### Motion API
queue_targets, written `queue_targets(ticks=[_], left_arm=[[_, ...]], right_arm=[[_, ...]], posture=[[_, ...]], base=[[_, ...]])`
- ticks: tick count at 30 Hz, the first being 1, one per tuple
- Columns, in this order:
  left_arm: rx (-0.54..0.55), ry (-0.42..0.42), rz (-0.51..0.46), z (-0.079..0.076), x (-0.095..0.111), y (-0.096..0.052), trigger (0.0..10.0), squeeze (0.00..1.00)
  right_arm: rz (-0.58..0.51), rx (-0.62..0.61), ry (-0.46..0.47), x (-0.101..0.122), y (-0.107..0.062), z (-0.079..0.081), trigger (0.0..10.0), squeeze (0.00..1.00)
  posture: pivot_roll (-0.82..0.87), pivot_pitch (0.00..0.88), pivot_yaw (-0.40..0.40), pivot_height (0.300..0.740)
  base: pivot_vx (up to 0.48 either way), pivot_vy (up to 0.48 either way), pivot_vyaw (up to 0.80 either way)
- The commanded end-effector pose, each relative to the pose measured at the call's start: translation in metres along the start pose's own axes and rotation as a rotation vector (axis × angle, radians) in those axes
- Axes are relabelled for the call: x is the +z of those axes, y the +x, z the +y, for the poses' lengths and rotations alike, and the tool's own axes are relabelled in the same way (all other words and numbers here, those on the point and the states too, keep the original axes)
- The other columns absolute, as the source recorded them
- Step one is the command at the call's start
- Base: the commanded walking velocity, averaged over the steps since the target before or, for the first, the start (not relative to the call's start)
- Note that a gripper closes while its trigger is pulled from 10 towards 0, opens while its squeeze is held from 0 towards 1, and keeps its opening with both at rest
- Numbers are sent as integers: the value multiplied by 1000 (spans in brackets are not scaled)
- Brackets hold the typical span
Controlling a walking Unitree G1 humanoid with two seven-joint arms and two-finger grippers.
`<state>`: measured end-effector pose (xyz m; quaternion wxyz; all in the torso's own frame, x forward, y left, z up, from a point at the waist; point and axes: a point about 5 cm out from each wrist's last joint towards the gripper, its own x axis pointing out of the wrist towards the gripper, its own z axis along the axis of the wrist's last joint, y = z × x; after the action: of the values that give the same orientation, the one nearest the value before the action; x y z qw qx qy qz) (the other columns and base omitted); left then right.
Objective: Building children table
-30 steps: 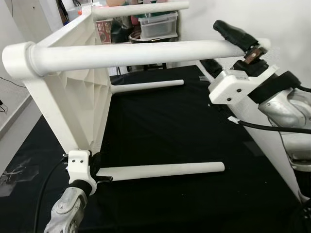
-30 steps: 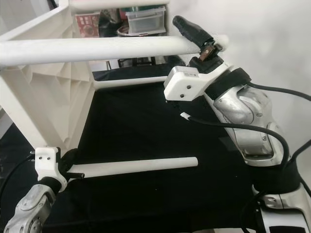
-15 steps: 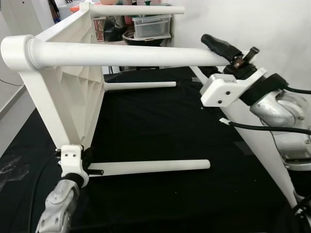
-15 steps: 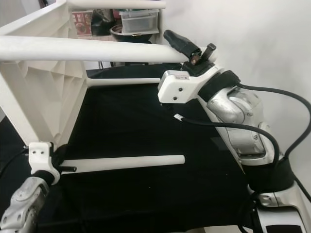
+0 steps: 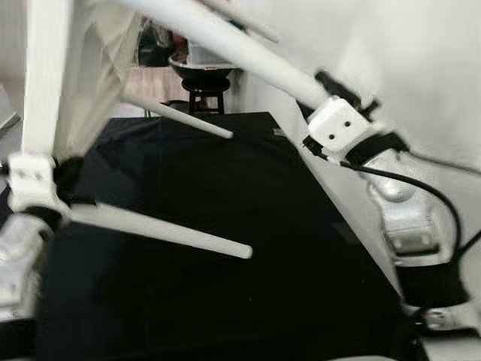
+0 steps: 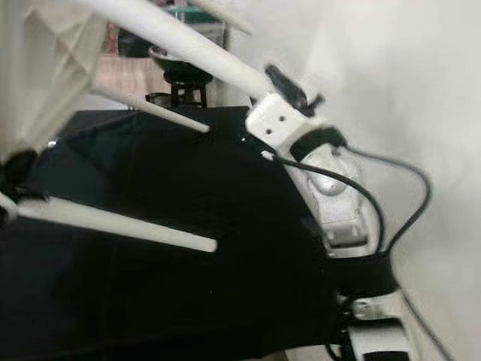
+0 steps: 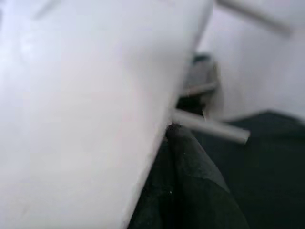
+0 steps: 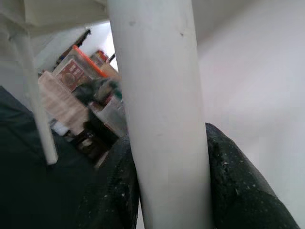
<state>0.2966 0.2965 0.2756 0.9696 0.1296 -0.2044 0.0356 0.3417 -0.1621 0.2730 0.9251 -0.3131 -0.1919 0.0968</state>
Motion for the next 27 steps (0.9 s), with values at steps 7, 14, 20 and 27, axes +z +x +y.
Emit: queue_targets(ticks=[7,14,20,27], left_arm=[[-95,101,-258,12,94,27,10000,0],[-229,13,-221,-30,82,23,10000,0],[-328,-112,-20,-81,20,-9,10000,486],[-300,-209,134,-95,-19,-37,10000,1000]], right_arm=[[495,188,358,-99,-30,89,0,0],[569,226,368,-116,-32,113,0,0],[461,280,365,-93,-16,122,10000,835],[282,345,523,-79,-28,119,10000,1000]], posture=[[34,0,14,740],[58,0,28,740],[51,0,35,740],[35,0,42,740]], base=[[0,0,0],[0,0,0],[0,0,0],[0,0,0]])
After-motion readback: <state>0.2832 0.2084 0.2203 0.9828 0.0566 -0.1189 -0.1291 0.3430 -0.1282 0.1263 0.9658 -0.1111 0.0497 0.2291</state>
